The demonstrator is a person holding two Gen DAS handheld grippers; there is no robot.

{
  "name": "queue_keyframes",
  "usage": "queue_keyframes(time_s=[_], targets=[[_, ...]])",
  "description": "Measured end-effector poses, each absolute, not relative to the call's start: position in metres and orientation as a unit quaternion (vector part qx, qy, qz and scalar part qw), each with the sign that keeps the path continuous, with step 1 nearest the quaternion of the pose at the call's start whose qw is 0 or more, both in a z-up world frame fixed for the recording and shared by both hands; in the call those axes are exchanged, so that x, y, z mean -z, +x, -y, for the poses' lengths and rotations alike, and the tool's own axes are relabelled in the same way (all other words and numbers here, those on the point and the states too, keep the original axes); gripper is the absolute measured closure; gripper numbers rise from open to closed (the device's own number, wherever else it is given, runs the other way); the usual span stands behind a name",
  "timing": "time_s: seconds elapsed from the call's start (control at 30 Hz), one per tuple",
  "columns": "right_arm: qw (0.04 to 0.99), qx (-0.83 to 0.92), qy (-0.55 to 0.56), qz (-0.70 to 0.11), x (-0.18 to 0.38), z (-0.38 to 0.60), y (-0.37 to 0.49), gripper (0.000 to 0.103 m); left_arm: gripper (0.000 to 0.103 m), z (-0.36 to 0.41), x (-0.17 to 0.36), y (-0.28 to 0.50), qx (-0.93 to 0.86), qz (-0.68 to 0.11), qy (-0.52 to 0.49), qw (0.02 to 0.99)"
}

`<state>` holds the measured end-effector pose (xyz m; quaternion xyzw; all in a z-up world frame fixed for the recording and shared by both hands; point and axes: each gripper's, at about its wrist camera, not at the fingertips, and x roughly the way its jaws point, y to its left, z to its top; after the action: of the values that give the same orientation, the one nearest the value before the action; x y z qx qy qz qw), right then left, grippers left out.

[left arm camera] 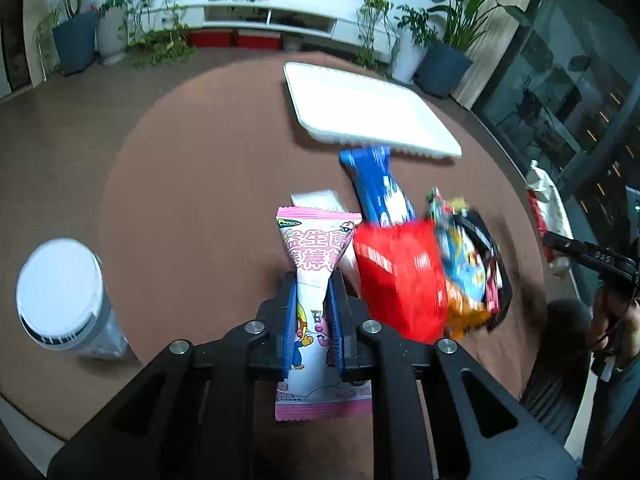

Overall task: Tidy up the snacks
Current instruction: 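Carry both packets over the white tray and release them inside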

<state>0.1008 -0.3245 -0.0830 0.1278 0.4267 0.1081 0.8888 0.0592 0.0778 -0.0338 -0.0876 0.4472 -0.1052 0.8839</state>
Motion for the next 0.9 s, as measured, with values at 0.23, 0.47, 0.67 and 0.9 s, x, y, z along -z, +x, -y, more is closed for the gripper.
queue_keyframes(time_s=[0.23, 0.47, 0.67, 0.9], targets=[[0.910, -0.094, 0.139, -0.379, 0.041, 0.355, 0.141, 0.082, 0.090, -0.098, -0.012, 0.112, 0.101, -0.400, -0.096, 0.906], [0.914, -0.124, 0.128, -0.365, 0.014, 0.337, 0.216, 0.082, 0.090, -0.098, -0.053, 0.201, 0.119, -0.382, -0.097, 0.911], [0.897, -0.169, 0.084, -0.399, 0.018, 0.276, 0.291, 0.082, 0.090, -0.070, -0.056, 0.283, 0.139, -0.400, -0.088, 0.902], [0.874, -0.178, 0.050, -0.448, 0.062, 0.228, 0.353, 0.082, 0.090, -0.042, -0.005, 0.349, 0.133, -0.446, -0.079, 0.881]])
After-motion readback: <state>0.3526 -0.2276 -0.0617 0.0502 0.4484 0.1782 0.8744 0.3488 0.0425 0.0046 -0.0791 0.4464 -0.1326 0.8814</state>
